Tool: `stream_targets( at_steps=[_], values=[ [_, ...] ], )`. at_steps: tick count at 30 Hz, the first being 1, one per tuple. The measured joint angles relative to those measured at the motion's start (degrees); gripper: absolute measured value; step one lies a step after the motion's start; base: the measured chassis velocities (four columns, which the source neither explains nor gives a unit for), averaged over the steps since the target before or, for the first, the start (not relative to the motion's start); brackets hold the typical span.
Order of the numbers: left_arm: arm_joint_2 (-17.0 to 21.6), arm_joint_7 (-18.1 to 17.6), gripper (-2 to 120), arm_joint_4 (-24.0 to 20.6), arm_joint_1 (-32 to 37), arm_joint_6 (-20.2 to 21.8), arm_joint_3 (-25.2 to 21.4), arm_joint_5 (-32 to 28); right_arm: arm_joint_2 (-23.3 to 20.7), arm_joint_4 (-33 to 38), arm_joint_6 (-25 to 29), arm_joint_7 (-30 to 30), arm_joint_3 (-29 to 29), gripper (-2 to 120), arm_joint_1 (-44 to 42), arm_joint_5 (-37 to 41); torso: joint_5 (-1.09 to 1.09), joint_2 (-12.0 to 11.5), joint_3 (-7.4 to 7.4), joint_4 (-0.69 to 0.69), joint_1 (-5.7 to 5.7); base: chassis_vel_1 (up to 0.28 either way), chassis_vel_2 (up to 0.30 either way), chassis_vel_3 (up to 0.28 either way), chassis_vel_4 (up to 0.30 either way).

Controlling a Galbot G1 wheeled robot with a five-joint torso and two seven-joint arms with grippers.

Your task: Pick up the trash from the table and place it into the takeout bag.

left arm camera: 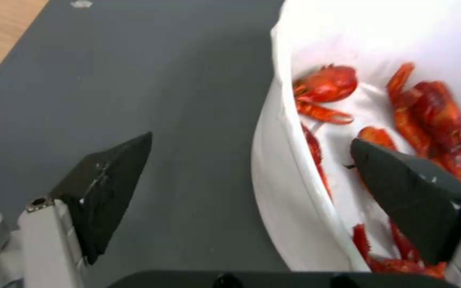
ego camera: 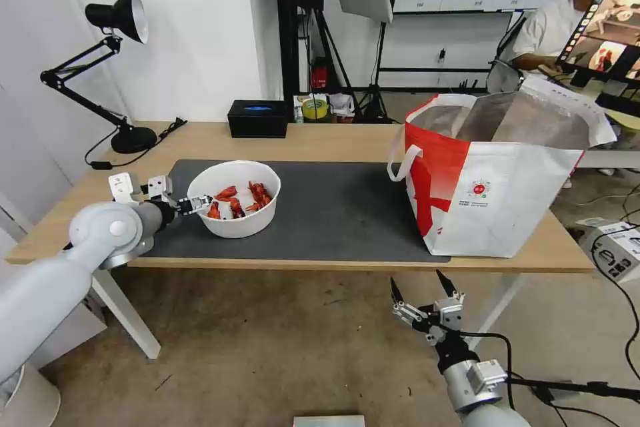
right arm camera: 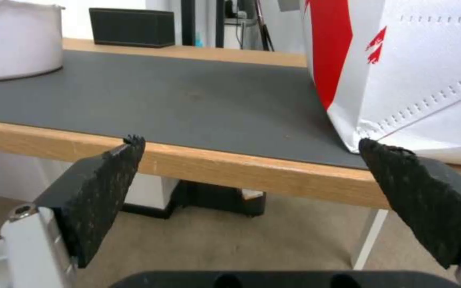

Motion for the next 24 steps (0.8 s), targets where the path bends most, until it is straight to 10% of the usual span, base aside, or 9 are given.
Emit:
stream_targets(
  at_steps=[11, 24],
  values=[
    [0.3, -3.0, 97, 0.3, -1.8, 2.2, 1.5, -1.5, 0.0, 0.0, 0.0, 0.0, 0.0, 100, 0.0, 0.0, 0.0, 0.0, 0.0, 0.0, 0.0, 0.0, 0.0, 0.0, 0.0],
    [1.8, -4.7, 37, -1.1, -4.1, 2.2, 4.8, -3.4, 0.0, 0.0, 0.0, 0.0, 0.0, 100, 0.0, 0.0, 0.0, 0.0, 0.0, 0.0, 0.0, 0.0, 0.0, 0.0, 0.0]
  ],
)
